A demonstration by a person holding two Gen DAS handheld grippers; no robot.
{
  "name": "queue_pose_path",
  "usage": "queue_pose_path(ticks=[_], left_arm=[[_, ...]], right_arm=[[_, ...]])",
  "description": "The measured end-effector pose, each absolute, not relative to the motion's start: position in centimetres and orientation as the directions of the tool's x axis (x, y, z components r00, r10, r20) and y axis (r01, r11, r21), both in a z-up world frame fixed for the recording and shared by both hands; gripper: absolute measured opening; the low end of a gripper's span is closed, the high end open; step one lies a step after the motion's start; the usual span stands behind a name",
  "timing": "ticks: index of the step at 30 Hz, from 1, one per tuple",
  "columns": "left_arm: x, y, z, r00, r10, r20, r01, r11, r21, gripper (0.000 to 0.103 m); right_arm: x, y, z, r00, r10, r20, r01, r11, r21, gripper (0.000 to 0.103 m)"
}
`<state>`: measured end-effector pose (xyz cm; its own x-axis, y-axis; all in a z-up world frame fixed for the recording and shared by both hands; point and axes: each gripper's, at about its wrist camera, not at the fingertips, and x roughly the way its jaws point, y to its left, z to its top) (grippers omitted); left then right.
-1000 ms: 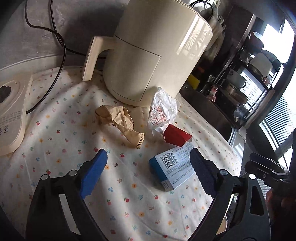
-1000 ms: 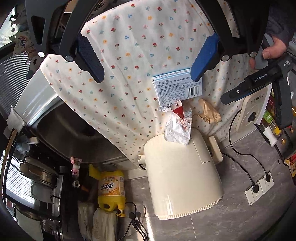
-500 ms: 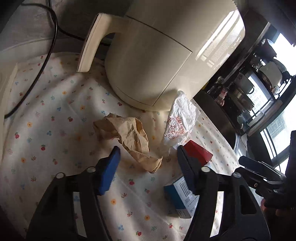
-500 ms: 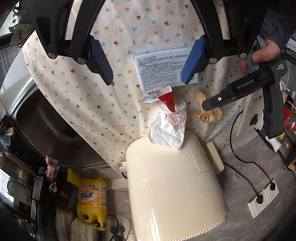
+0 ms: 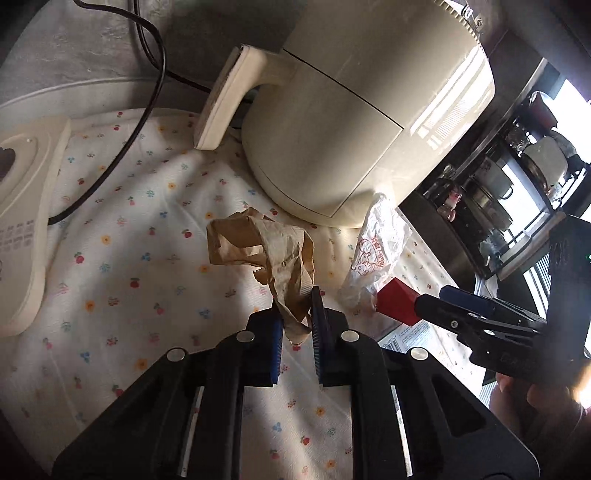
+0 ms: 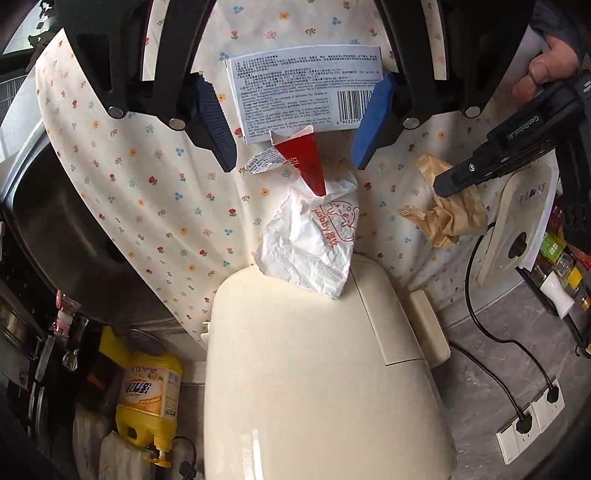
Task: Collect trash
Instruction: 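Grasp the brown paper with the left tool while the right tool grasps the red triangle piece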
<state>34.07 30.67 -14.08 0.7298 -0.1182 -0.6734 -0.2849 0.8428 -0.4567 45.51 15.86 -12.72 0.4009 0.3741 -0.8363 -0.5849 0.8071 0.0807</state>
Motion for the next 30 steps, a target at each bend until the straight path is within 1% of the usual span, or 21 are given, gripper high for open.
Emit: queue_pose_path(ticks=[1, 2, 3, 4, 11, 17, 22, 30], left_arm=[[33.8, 30.8, -13.9, 0.732, -0.114, -0.672, -0.289, 0.841, -0.457, 0.014], [33.4, 30.9, -13.8, 0.733, -0.109, -0.671, -0.296, 0.838, -0.459, 0.014], [33.1, 31.0, -13.7, 0.733, -0.103, -0.672, -0.303, 0.835, -0.459, 0.014], [32.7, 31.0, -13.5, 0.736, -0.095, -0.671, -0.308, 0.835, -0.456, 0.014], [30.9, 29.7, -11.5, 0.768, -0.056, -0.638, -0.299, 0.850, -0.434, 0.014], [29.9, 27.8, -10.0, 0.807, -0.068, -0.586, -0.229, 0.880, -0.417, 0.014], [30.7, 25.4, -9.5, 0.819, -0.082, -0.568, -0.188, 0.896, -0.401, 0.014], [31.4, 19.7, -8.9, 0.816, -0.122, -0.565, -0.130, 0.914, -0.385, 0.014]], right_arm=[[45.5, 16.4, -13.2, 0.393, 0.364, -0.845, -0.595, 0.801, 0.068, 0.059], [45.6, 17.0, -13.7, 0.380, 0.344, -0.859, -0.606, 0.794, 0.050, 0.031], [45.5, 17.4, -14.1, 0.368, 0.329, -0.869, -0.610, 0.791, 0.042, 0.024], [45.3, 17.5, -14.0, 0.375, 0.334, -0.865, -0.609, 0.792, 0.042, 0.023], [42.3, 17.0, -11.0, 0.430, 0.383, -0.818, -0.653, 0.758, 0.012, 0.022], [40.2, 15.2, -8.6, 0.471, 0.395, -0.789, -0.659, 0.752, -0.017, 0.022], [38.8, 12.1, -7.0, 0.491, 0.397, -0.776, -0.637, 0.771, -0.009, 0.022], [36.8, 5.2, -5.4, 0.523, 0.400, -0.753, -0.596, 0.803, 0.013, 0.022]])
